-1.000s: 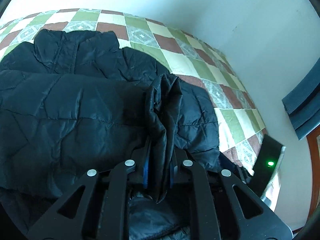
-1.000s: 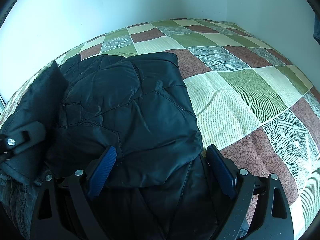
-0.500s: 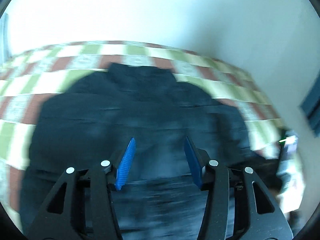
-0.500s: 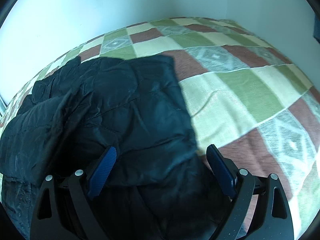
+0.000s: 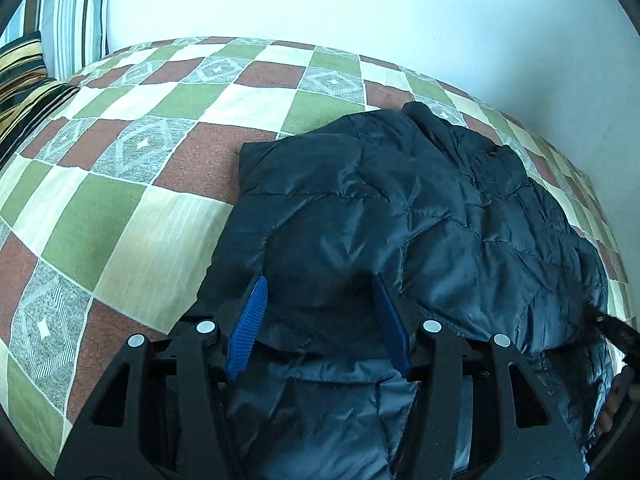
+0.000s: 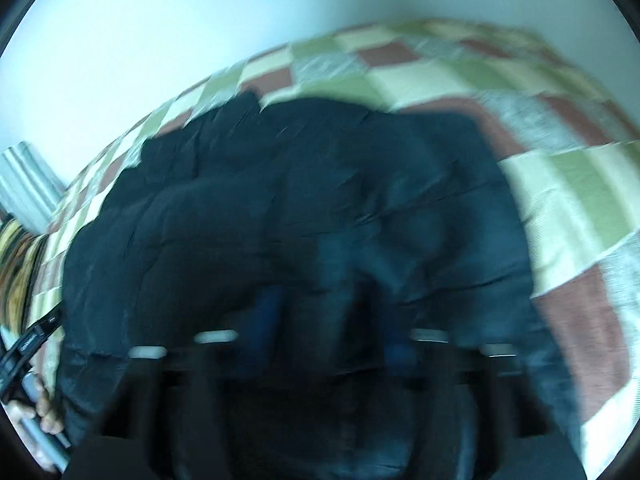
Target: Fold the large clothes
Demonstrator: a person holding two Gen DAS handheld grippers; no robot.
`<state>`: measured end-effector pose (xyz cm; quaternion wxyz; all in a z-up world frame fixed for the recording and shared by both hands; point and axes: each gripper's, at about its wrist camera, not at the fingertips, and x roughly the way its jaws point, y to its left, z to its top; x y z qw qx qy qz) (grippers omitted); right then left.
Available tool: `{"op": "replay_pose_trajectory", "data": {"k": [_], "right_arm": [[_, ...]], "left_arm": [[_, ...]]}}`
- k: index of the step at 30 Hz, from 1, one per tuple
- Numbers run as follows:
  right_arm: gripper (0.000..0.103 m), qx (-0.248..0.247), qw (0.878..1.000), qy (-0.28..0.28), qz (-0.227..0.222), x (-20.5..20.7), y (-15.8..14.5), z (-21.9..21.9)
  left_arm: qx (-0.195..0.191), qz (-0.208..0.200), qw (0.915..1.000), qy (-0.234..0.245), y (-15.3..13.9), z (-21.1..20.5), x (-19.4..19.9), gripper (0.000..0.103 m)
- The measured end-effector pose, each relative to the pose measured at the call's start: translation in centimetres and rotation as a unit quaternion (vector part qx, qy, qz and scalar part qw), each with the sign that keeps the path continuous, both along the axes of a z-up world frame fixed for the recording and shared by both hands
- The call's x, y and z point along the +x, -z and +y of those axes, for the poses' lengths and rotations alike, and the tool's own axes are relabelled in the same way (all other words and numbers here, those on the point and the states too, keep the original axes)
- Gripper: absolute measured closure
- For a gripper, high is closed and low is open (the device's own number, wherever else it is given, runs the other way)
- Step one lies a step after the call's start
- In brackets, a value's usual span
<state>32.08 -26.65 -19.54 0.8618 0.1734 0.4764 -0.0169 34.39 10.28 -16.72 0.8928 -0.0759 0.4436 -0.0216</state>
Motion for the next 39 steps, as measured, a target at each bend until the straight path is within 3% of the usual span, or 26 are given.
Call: {"op": "replay_pose_trajectory", "data": {"k": [4, 11, 18, 21, 23, 27, 28, 32, 36, 39], "right_arm": [[0.086, -0.036, 0.999, -0.002, -0.012, 0.0, -0.8, 0.5], [0.086, -0.061, 0.998, -0.012, 0.018, 1.4, 2.0, 0.7], [0.087, -0.073, 0.997, -0.011, 0.004, 0.9, 1.7, 0.9], [0.082, -0.086, 0.996, -0.01, 0.004, 0.4, 0.2, 1.1], [0.078, -0.102, 0.995, 0.001, -0.009, -0.2, -1.6, 1.3], [0.055, -0.112, 0.992, -0.002, -0.063, 0.2, -5.2, 2.8], [0.055, -0.11, 0.992, -0.013, -0.065, 0.7, -5.3, 3.3], [0.055, -0.126, 0.989, -0.044, -0.058, 3.4, -4.1, 5.7], [0.055, -0.13, 0.99, -0.052, -0.011, 5.5, -0.4, 6.3], [0.054, -0.128, 0.991, -0.05, -0.009, 5.8, 1.3, 6.2]], "left_arm": [[0.011, -0.014, 0.9998, 0.012, -0.1, -0.5, 0.4, 0.048], [0.047, 0.021, 0.9984, 0.024, 2.6, -1.4, 1.9, 0.048], [0.073, 0.012, 0.9968, 0.03, 2.9, -2.0, 1.9, 0.048], [0.076, 0.012, 0.9969, 0.02, 1.4, -1.9, 1.2, 0.049], [0.053, -0.003, 0.9983, 0.023, 0.0, -2.1, 0.5, 0.049], [0.042, -0.038, 0.9972, 0.049, -2.3, -4.2, 0.9, 0.049], [0.044, -0.038, 0.9967, 0.057, -2.4, -5.2, 1.5, 0.049], [0.049, -0.01, 0.997, 0.059, -1.4, -7.7, 3.8, 0.049], [0.074, 0.022, 0.9953, 0.059, 1.3, -8.9, 5.0, 0.048], [0.088, 0.03, 0.9938, 0.061, 3.4, -9.2, 5.4, 0.046]]}}
